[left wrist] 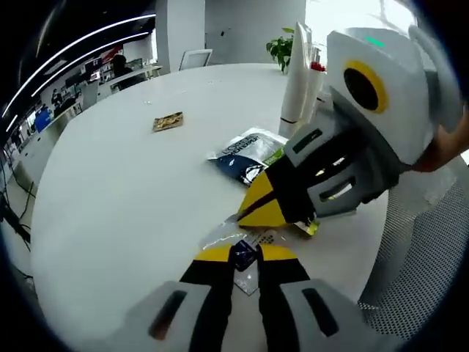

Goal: Arrange the skincare products in the storage area until every visible bottle or jar stands upright without overlapping.

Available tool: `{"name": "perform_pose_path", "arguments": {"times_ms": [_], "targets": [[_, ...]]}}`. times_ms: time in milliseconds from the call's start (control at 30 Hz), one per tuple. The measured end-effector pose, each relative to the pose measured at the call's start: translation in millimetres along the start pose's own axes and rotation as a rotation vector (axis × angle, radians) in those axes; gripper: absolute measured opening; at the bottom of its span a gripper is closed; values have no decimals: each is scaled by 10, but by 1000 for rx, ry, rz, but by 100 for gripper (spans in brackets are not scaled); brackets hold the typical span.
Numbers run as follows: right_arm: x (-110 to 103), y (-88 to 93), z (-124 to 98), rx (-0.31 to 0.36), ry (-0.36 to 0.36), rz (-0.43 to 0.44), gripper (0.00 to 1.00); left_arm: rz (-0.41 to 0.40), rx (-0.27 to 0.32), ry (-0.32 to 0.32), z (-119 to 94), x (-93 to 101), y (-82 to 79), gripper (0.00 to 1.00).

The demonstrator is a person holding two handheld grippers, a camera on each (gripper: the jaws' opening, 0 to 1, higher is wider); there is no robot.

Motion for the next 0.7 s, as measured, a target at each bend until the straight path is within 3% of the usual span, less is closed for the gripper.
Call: {"name": "perform_pose_path", "arguments": {"times_ms": [133, 200, 267, 400, 700], "targets": [[93, -25, -62, 16, 50, -56, 9, 24, 12, -3, 16, 2, -3, 15], [95, -47, -135, 43, 31, -40, 8, 19, 13, -5, 23, -9, -3, 15], [118, -51, -215, 34, 52, -83, 8, 24, 14, -6, 36, -13, -4, 15], [147, -10, -394, 77, 99, -51, 24, 22, 12, -8, 47, -18, -2, 15], [-29, 176, -782, 115, 109, 12, 43, -13, 4, -19, 61, -19, -3, 16]]}}
Point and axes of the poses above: the point that each gripper's makers call its tool centre point, and the gripper's own axes: z roughly forward along the fingers, x roughly to its right, y roughly out of its underside, the point moved 5 cm from there along -z, roughly backward along the fingers, and after that the axes turned 2 degrees about -y, right-handed, at the moved point
